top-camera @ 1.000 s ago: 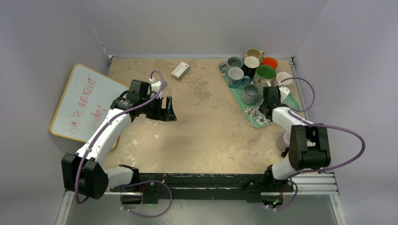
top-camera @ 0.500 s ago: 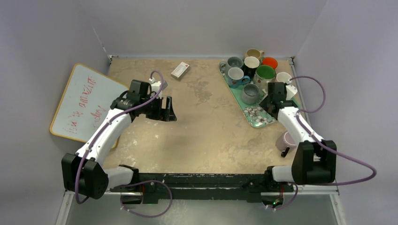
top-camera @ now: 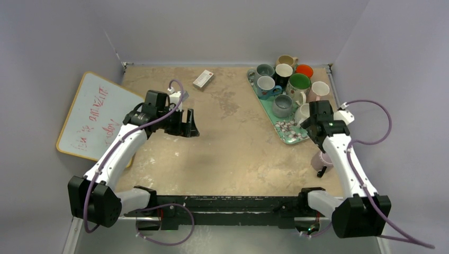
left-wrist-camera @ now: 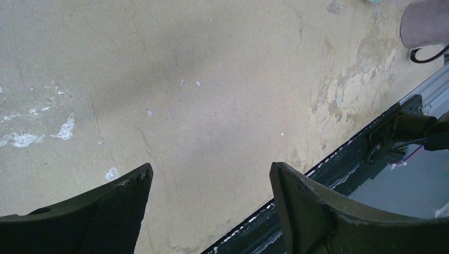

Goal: Turn the mug right side up
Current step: Place the cup on the tray, then turn over the cup at the corner of the board.

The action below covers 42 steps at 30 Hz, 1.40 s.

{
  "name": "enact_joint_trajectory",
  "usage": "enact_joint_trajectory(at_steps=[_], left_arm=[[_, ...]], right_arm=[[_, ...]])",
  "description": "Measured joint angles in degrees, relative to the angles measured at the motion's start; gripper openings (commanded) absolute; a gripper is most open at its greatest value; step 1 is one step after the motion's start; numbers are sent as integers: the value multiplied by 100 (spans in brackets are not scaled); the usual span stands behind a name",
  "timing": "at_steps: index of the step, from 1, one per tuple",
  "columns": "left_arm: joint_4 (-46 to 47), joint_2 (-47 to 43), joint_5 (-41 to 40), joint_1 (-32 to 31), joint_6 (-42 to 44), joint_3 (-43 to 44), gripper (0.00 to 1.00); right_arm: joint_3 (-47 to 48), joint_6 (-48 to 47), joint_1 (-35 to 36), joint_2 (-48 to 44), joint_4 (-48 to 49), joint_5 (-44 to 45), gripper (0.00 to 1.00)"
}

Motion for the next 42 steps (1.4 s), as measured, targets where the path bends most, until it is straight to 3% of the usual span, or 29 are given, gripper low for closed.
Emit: enact_joint_trajectory(at_steps=[13, 20, 25, 35, 42], left_arm=[[20, -85, 168, 0, -2, -24, 80], [42, -79, 175, 0, 0, -26, 81], [42, -74, 101, 0, 2, -26, 81], [44, -76, 109, 0, 83, -26, 81], [46, -212, 149, 0, 83, -70, 81]], right_arm=[[-236, 595, -245, -138, -584, 929, 99], [-341, 542, -846, -61, -439, 935, 93], [-651, 435, -881, -249, -382, 826, 88], [-1276, 372, -883, -844, -431, 457, 89], [-1305, 319, -881, -645, -278, 247, 74]])
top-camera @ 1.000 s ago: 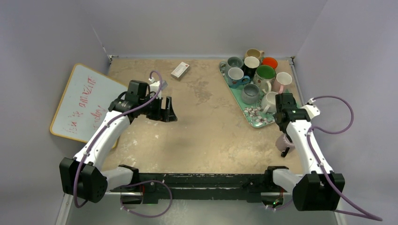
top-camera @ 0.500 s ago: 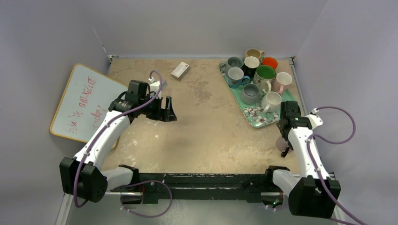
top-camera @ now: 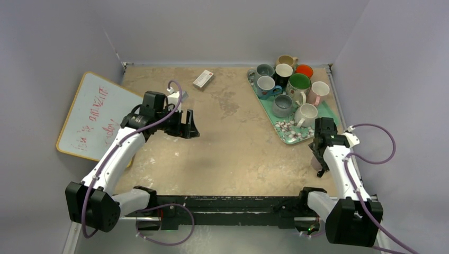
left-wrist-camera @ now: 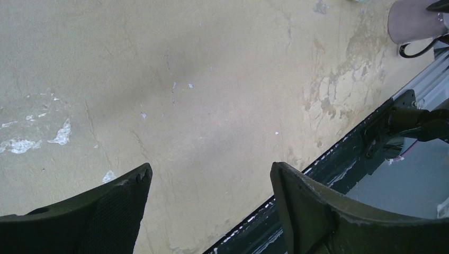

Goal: Turn the mug right side up
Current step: Turn over the cup at the corner of the board.

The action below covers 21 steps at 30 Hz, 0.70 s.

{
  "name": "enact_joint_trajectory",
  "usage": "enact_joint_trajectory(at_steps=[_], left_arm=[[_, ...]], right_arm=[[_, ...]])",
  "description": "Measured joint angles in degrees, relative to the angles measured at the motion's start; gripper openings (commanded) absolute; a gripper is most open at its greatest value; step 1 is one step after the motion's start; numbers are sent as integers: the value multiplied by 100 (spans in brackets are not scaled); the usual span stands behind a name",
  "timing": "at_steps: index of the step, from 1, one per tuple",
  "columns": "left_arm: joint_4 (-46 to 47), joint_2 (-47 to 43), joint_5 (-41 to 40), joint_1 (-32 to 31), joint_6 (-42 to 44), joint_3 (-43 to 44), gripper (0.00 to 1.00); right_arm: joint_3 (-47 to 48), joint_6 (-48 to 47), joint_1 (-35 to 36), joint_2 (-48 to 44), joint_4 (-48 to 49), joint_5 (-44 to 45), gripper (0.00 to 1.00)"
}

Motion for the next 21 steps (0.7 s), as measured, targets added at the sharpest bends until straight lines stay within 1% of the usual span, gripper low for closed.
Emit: enact_joint_trajectory(at_steps=[2, 5, 9, 11, 13, 15, 17, 21], left_arm=[[2, -46, 24, 0, 0, 0, 81], [2, -59, 61, 0, 0, 0, 81], [2, -59, 87, 0, 0, -4, 81], [2, -59, 94, 0, 0, -4, 81], [2, -59, 96, 0, 0, -4, 81], [2, -59, 96, 0, 0, -4, 81], [2, -59, 96, 0, 0, -4, 82], [2, -59, 96, 0, 0, -4, 82]], right_arm=[[-63, -52, 0, 105, 72, -68, 69], [-90, -105, -2, 94, 131, -125, 68], [-142, -118, -2, 68, 201, -225, 74], [-157, -118, -2, 57, 214, -271, 74], [-155, -114, -2, 92, 238, -291, 70], [-166, -105, -2, 214, 286, -306, 61], [-225, -96, -2, 363, 389, -367, 54], [-424, -83, -2, 503, 520, -549, 49]])
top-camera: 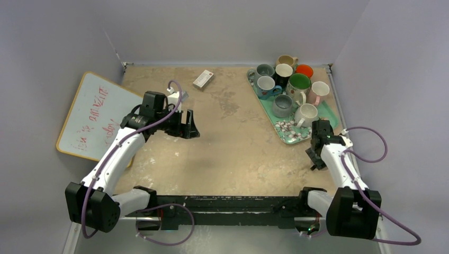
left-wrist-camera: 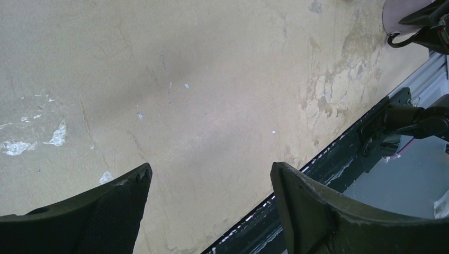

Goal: Turn the mug right side up
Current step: Turn over the cup at the corner of the board.

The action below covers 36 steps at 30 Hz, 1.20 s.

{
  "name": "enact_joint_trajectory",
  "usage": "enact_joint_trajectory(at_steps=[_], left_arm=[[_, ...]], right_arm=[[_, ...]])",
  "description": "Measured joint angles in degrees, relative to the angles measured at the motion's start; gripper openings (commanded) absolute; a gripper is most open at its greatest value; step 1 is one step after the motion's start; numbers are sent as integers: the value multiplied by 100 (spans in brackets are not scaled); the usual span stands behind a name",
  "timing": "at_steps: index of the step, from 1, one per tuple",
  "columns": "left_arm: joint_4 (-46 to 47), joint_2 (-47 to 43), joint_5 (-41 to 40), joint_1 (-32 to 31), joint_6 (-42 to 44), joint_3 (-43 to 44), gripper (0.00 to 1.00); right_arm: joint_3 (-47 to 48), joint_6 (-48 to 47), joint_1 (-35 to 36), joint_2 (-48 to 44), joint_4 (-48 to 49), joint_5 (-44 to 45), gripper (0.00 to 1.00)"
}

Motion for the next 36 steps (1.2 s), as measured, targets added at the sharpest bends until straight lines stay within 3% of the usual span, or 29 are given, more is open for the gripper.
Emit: enact_joint_trajectory(at_steps=[2, 10, 22, 31, 36], left_arm=[[0, 0, 0, 0, 0, 0, 82], [0, 0, 0, 0, 0, 0, 82], [24, 0, 39, 0, -2, 0, 82], [44, -109, 57, 0, 0, 0, 83], [44, -221, 17, 0, 0, 0, 83]], right_arm=[[-13, -2, 0, -15, -2, -26, 44], [-13, -44, 0, -122, 96, -50, 0], [-13, -393, -9, -219, 356, -374, 0], [-87, -1036, -15, -2107, 411, -1266, 0], [-87, -1316, -15, -2465, 431, -1947, 0]])
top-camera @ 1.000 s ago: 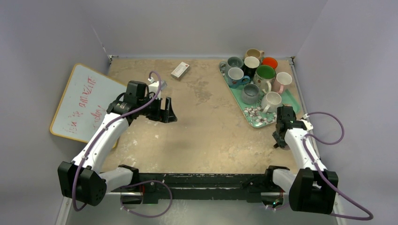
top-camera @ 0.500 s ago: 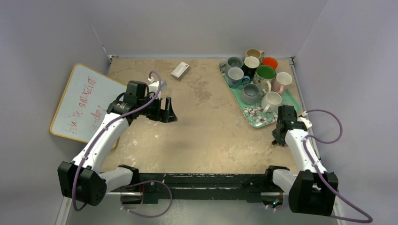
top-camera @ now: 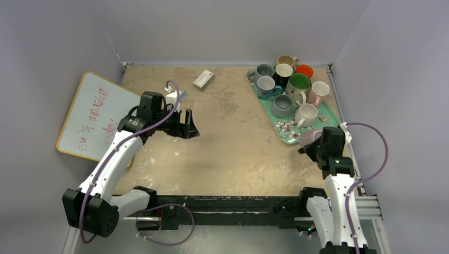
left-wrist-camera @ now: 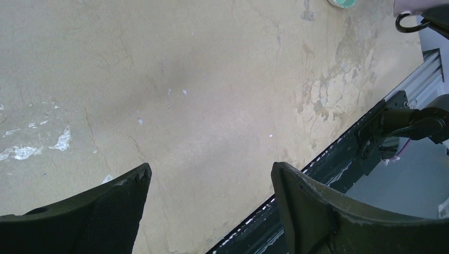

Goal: Turn the mug right side up
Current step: Turn over the cup at the corner of the board.

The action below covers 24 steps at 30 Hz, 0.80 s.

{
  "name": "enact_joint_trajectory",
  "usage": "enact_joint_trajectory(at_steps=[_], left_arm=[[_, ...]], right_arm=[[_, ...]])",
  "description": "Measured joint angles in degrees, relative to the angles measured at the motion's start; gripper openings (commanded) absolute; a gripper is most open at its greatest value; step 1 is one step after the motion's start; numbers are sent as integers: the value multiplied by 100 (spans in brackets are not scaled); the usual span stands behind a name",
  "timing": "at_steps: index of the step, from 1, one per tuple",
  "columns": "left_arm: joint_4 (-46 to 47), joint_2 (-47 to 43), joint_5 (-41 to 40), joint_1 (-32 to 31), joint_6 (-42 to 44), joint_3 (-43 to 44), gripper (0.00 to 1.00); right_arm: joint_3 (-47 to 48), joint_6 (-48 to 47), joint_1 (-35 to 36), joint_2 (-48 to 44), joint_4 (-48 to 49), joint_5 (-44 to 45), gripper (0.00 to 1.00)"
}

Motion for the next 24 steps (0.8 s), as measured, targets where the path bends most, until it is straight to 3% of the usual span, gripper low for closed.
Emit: enact_joint_trajectory(at_steps=[14, 24], left_arm=[[160, -170, -61, 0, -291, -90, 77], [1384, -782, 778, 0, -1886, -658, 76]], right_arm=[[-55, -133, 2, -577, 162, -1751, 0], [-577, 11, 9, -778, 852, -2903, 0]])
